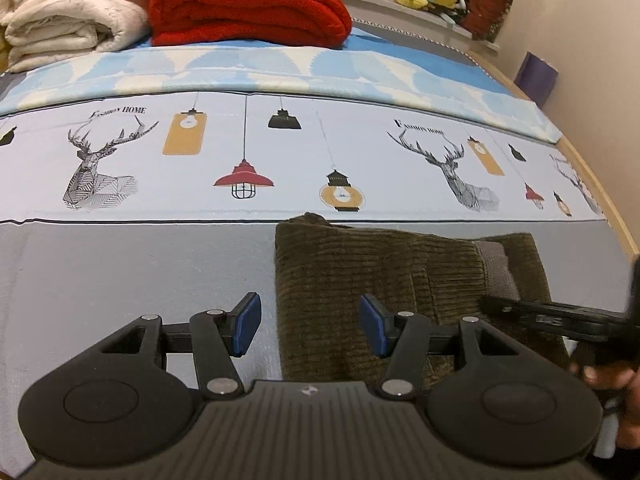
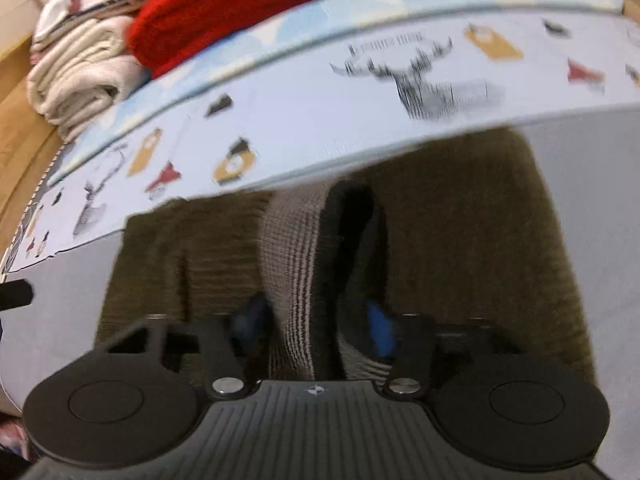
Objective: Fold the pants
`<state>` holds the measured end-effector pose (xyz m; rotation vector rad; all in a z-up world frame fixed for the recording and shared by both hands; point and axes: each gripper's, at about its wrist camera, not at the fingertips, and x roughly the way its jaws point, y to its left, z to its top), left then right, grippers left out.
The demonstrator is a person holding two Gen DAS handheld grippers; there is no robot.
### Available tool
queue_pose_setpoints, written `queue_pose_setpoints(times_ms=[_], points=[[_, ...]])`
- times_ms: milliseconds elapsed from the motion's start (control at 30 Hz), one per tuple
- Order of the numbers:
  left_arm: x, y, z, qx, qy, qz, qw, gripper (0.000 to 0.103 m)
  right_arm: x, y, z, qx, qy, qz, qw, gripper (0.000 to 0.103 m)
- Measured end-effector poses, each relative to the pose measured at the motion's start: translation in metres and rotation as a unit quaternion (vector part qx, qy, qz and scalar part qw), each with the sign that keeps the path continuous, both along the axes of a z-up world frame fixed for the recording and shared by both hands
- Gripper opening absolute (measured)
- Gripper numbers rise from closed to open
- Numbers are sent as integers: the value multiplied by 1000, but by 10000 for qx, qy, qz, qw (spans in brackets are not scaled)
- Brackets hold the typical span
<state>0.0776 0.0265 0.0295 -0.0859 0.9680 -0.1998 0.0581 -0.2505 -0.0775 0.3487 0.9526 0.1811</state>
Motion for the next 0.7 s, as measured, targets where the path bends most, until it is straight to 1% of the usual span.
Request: queue_pose_setpoints(times_ms=[33, 100, 133, 167, 200, 267, 333, 400, 433, 500, 533, 567, 600, 633, 667, 700], points=[[0, -1, 1, -8, -16, 13, 10000, 59, -5, -1, 11, -2, -234, 48, 9997, 35], [1, -5, 3, -21, -67, 26, 10000, 57, -16, -7, 33, 96, -706, 117, 9974, 22], [0, -7, 4, -34, -108, 16, 9999, 56, -24, -12, 46, 149, -980, 170, 9949, 19], [0, -10, 5, -39, -146, 0, 9999, 54, -31, -17, 55, 157, -1162, 199, 9929, 16], [0, -13, 6, -38, -178, -21, 9998, 53, -37, -24, 64, 169, -1298, 158, 9913, 15], [1, -20, 6, -29, -209, -87, 9997, 53, -48, -45, 76, 169, -1390, -102, 9901, 15], [1, -26, 5, -21, -206, -151, 9997, 53, -57, -71, 80, 134, -1352, -505, 9894, 15], [1, -32, 3, -16, -173, -253, 9995, 53, -60, -99, 75, -112, -1115, -933, 9893, 15], [2, -36, 2, -33, -136, -346, 9993, 53, -59, -109, 66, -244, -870, -1083, 9900, 15], [1, -45, -3, -83, -24, -632, 9980, 53, -47, -123, 41, -251, -134, -1153, 9929, 18], [0, -51, -5, -83, 27, -791, 9968, 53, -45, -126, 34, -258, 22, -1134, 9932, 18], [-2, -57, -8, -88, 88, -980, 9951, 53, -46, -127, 32, -380, -7, -1186, 9922, 18], [-5, -63, -10, -113, 145, -1155, 9931, 53, -49, -128, 35, -435, -125, -1191, 9919, 25], [-8, -67, -14, -148, 201, -1316, 9910, 52, -52, -127, 40, -445, -222, -1191, 9916, 27], [-11, -72, -17, -179, 266, -1513, 9880, 47, -55, -128, 45, -390, -330, -1161, 9919, 32], [-15, -76, -21, -175, 338, -1725, 9843, 43, -59, -128, 49, -332, -405, -1108, 9925, 42]])
